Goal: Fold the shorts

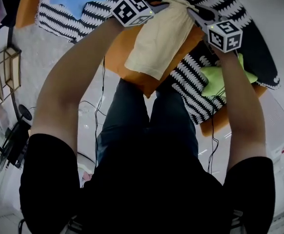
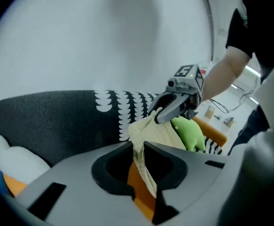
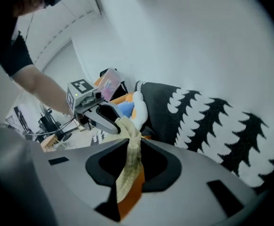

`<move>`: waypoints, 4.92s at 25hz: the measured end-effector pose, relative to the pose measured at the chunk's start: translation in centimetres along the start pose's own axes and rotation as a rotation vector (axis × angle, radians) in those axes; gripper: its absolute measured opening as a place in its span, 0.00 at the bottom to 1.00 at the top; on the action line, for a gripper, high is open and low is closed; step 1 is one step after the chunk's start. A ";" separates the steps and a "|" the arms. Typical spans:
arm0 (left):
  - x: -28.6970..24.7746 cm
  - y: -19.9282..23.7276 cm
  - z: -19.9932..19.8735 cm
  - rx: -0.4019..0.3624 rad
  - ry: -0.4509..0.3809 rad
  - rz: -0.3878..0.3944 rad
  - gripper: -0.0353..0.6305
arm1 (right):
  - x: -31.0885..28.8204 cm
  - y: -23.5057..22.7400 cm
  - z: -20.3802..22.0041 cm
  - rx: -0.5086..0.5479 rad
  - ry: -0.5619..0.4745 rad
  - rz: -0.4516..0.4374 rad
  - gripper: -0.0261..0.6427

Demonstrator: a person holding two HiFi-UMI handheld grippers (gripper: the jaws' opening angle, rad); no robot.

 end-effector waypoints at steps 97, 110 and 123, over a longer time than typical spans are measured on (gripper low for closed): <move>22.2 -24.4 9.9 -0.172 0.197 -0.134 0.27 | 14.2 27.3 3.9 0.194 0.109 0.050 0.28; 29.1 -24.6 0.7 0.011 -0.071 -0.159 0.27 | 26.6 25.0 -0.3 0.038 -0.080 0.217 0.25; 31.6 -22.3 -3.1 0.059 -0.241 -0.181 0.27 | 31.9 21.7 1.1 -0.056 -0.222 0.342 0.27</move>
Point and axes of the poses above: the fingertips, and each gripper's own axes: x backward along the fingers, y to its left, z out of its underside, the point moved 5 cm from there along x, backward along the fingers, and after that the axes turned 15 degrees about y, right-handed, at the moved point
